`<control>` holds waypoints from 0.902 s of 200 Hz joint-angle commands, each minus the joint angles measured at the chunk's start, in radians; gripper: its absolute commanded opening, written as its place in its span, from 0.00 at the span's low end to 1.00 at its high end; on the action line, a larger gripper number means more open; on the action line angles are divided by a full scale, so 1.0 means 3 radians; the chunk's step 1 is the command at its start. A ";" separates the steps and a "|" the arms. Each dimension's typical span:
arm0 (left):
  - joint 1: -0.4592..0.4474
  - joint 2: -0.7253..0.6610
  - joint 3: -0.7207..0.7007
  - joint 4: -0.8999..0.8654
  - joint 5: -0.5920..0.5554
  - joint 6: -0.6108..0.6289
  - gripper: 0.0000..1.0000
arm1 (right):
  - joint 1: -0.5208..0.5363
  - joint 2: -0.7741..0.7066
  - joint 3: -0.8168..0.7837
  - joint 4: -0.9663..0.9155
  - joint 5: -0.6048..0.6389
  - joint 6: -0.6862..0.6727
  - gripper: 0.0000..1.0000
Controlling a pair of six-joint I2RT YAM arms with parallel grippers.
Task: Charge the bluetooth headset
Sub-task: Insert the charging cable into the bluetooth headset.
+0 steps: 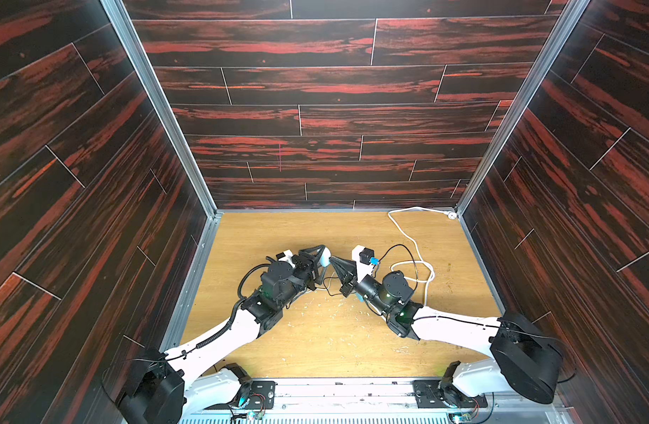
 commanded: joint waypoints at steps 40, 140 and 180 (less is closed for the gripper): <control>-0.0023 -0.0205 -0.0080 0.0086 -0.0092 0.0059 0.12 | 0.0006 0.0054 0.0030 0.0027 0.0152 0.0012 0.01; -0.0022 -0.0145 -0.0085 0.0108 -0.0085 0.0049 0.12 | 0.0014 -0.0021 -0.0005 0.0071 0.0013 0.0048 0.01; -0.0024 -0.0109 -0.0074 0.0109 -0.0098 0.0059 0.12 | 0.0013 -0.0039 -0.0024 0.0082 -0.0017 0.0061 0.01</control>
